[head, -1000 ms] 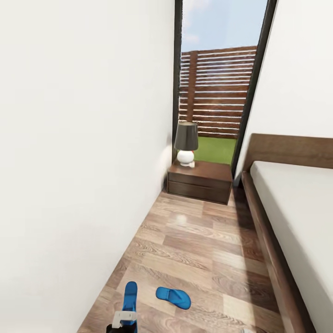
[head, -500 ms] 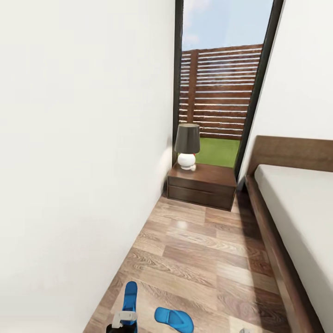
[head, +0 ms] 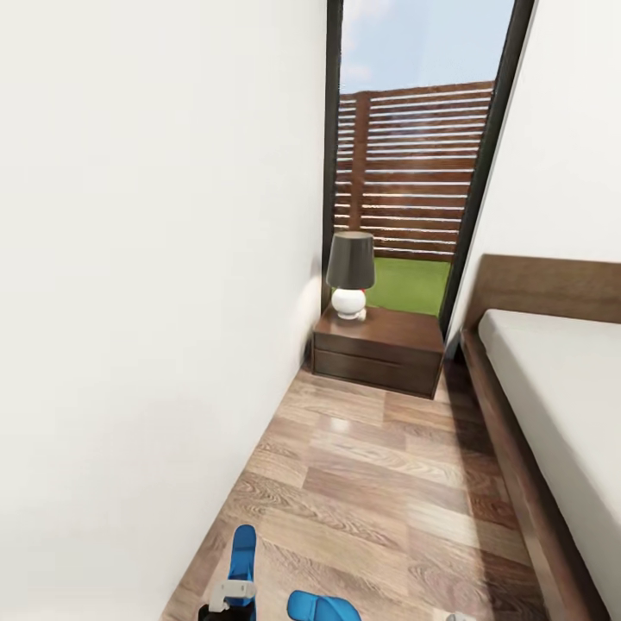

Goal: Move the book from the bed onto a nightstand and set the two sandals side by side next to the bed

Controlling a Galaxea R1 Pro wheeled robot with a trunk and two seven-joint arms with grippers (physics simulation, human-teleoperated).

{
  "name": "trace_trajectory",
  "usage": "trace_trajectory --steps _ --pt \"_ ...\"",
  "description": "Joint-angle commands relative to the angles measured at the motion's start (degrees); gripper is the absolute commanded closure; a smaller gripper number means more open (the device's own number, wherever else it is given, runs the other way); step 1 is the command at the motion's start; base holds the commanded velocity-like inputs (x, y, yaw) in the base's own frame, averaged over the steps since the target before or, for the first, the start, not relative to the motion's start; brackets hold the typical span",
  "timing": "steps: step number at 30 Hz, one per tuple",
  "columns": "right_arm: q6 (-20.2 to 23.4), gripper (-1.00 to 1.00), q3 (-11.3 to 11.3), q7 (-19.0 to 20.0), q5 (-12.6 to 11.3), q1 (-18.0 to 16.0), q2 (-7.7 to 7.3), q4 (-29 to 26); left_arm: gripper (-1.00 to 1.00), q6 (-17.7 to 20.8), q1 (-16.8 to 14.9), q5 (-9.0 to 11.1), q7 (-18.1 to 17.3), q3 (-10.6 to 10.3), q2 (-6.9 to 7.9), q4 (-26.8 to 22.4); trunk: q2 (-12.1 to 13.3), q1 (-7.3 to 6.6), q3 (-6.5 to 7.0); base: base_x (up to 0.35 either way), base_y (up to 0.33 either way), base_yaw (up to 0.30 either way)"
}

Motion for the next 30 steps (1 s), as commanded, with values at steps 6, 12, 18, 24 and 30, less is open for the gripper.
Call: trace_trajectory --steps 6,12,18,24,30 --pt "-0.07 -1.0 0.03 0.22 -0.21 -0.04 -0.01 0.07 1.0 -0.19 -0.04 0.59 -0.17 -0.47 0.0 0.09 -0.02 0.02 -0.05 0.308 0.0 0.0" --pt "-0.07 -1.0 0.03 0.28 -0.21 -0.04 -0.01 0.07 1.0 -0.19 -0.04 0.59 -0.17 -0.47 0.0 0.1 -0.02 0.02 -0.05 0.112 0.0 0.0" --pt "-0.07 -1.0 0.03 0.3 -0.21 -0.04 -0.01 0.07 1.0 -0.19 -0.04 0.58 -0.17 -0.47 0.0 0.08 -0.02 0.02 -0.05 0.008 0.0 0.0" --pt "-0.07 -1.0 0.03 0.31 -0.21 -0.04 -0.01 0.07 1.0 -0.19 -0.04 0.5 -0.3 -0.5 0.0 0.04 -0.02 0.02 -0.05 0.0 0.0 0.0" --pt "-0.07 -1.0 0.03 0.23 -0.21 -0.04 -0.01 0.07 1.0 -0.12 -0.04 -0.49 -2.81 -0.92 -4.35 -1.42 -0.02 0.02 -0.05 0.0 0.0 0.0"
